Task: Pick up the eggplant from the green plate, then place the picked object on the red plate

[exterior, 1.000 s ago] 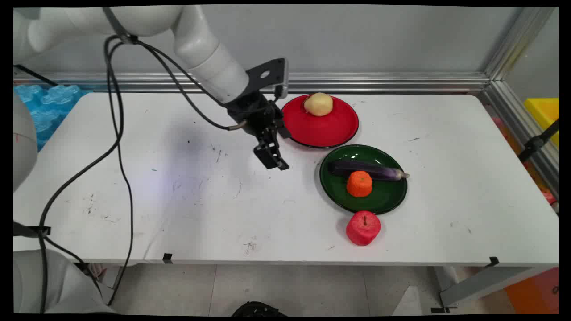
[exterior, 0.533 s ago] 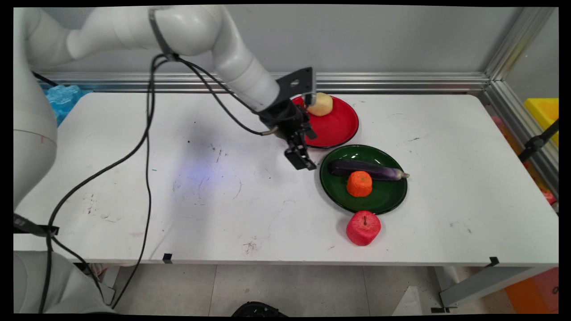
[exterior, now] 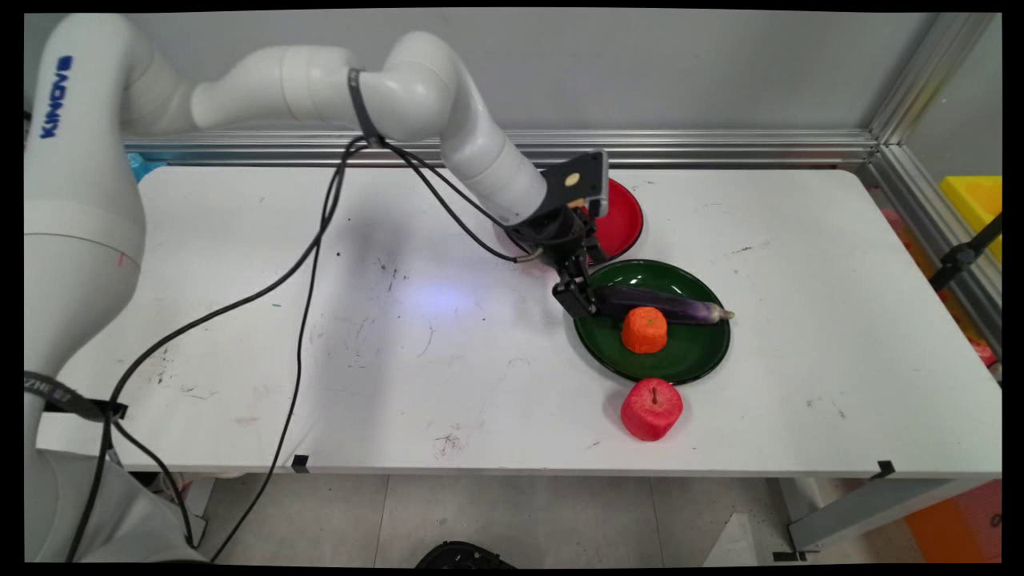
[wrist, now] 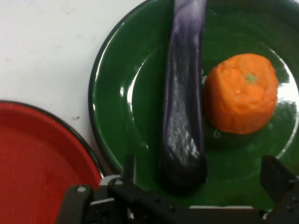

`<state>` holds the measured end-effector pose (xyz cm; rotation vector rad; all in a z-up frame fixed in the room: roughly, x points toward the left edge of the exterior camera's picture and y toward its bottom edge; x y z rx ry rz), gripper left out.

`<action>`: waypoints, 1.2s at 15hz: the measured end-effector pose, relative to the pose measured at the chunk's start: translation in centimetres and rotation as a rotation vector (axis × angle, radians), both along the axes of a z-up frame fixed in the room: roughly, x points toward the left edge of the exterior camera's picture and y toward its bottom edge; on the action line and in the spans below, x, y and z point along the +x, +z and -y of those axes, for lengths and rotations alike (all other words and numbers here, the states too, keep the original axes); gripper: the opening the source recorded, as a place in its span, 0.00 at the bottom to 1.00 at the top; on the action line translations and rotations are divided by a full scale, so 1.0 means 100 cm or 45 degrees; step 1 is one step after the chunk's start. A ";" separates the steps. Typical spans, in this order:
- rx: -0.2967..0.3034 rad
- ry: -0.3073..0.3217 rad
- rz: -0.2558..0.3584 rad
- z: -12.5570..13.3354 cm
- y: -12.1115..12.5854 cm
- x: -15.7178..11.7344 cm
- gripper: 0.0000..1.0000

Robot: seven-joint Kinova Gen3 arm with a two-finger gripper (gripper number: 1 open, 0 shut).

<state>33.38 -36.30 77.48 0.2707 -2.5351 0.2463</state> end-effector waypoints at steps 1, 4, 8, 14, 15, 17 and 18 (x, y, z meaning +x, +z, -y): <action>-0.008 -0.015 0.000 0.004 -0.005 -0.004 1.00; -0.030 -0.053 0.001 0.013 -0.019 -0.012 1.00; -0.049 -0.092 0.003 0.022 -0.030 -0.019 0.00; -0.038 -0.126 0.008 0.031 -0.033 -0.024 0.00; -0.033 -0.125 0.006 0.031 -0.031 -0.024 0.00; -0.021 -0.113 -0.002 0.034 -0.022 -0.023 0.00; -0.017 -0.104 -0.008 0.036 -0.017 -0.022 0.00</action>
